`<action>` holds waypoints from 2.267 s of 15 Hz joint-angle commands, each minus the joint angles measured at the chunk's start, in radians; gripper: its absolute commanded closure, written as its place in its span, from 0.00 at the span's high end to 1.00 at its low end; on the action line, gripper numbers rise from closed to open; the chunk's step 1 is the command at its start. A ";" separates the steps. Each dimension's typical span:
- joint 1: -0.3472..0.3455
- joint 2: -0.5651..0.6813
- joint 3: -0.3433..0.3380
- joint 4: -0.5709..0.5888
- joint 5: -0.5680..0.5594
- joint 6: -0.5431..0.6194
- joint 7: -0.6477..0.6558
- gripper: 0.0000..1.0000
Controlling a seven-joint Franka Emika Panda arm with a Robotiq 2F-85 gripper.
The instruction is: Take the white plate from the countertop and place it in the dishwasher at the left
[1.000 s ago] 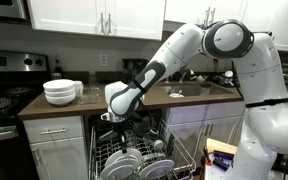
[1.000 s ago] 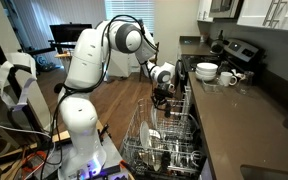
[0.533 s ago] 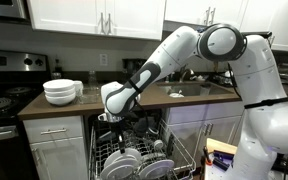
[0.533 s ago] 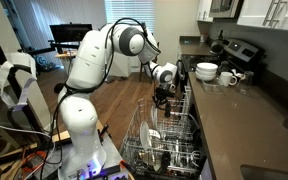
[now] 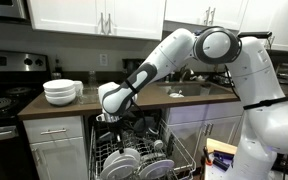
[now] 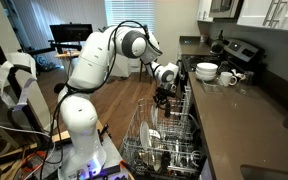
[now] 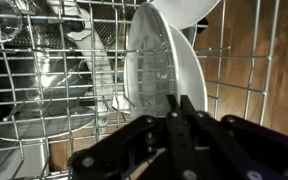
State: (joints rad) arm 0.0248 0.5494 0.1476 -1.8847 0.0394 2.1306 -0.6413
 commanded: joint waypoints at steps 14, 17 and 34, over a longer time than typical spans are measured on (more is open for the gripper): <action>0.052 -0.084 -0.004 0.003 -0.110 0.011 0.087 0.02; 0.055 -0.080 -0.009 0.005 -0.126 0.011 0.105 0.02; 0.101 -0.180 -0.007 -0.018 -0.205 -0.048 0.191 0.02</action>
State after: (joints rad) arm 0.1227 0.4202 0.1647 -1.8953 -0.0831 2.0794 -0.4916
